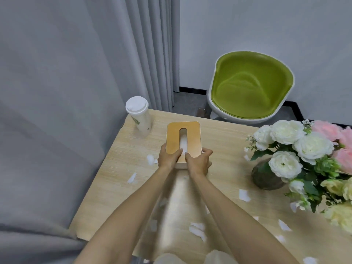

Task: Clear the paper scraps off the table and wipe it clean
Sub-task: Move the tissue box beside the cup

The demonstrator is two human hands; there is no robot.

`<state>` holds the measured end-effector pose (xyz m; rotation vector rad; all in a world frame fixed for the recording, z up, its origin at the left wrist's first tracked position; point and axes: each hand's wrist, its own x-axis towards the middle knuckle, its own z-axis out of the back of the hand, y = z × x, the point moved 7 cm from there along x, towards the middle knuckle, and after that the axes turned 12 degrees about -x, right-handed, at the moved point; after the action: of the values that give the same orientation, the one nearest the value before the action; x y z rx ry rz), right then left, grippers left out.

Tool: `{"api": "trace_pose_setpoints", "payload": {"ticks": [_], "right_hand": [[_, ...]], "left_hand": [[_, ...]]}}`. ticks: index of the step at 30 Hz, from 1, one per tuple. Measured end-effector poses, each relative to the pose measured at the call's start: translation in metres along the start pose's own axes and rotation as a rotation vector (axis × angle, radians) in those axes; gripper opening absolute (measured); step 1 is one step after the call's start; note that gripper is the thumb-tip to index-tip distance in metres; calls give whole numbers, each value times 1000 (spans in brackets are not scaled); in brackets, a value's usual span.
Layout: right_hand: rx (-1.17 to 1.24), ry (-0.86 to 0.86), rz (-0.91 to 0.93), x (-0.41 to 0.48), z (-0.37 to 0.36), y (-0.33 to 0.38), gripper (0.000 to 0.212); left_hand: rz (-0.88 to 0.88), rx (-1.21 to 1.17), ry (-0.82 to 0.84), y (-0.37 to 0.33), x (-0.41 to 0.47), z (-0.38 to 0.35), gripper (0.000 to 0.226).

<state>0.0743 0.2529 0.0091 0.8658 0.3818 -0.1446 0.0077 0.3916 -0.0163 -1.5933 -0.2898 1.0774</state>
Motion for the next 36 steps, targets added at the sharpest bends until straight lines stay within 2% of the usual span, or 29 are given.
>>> {"api": "trace_pose_setpoints", "payload": {"ticks": [8, 12, 17, 25, 30, 36], "right_hand": [[-20, 264, 155, -85, -66, 11, 52], [-17, 479, 290, -104, -97, 39, 44], [-47, 690, 348, -111, -135, 69, 44], [-49, 702, 322, -82, -169, 75, 55], [-70, 714, 301, -71, -186, 69, 59], [-116, 685, 292, -65, -190, 67, 55]], "left_hand": [[-26, 215, -183, -9, -28, 126, 63], [12, 183, -268, -17, -29, 184, 53], [16, 203, -317, -31, -12, 232, 45], [23, 305, -214, -44, 41, 242, 49], [42, 307, -204, -43, 57, 243, 47], [49, 325, -183, -34, 67, 247, 51]]}}
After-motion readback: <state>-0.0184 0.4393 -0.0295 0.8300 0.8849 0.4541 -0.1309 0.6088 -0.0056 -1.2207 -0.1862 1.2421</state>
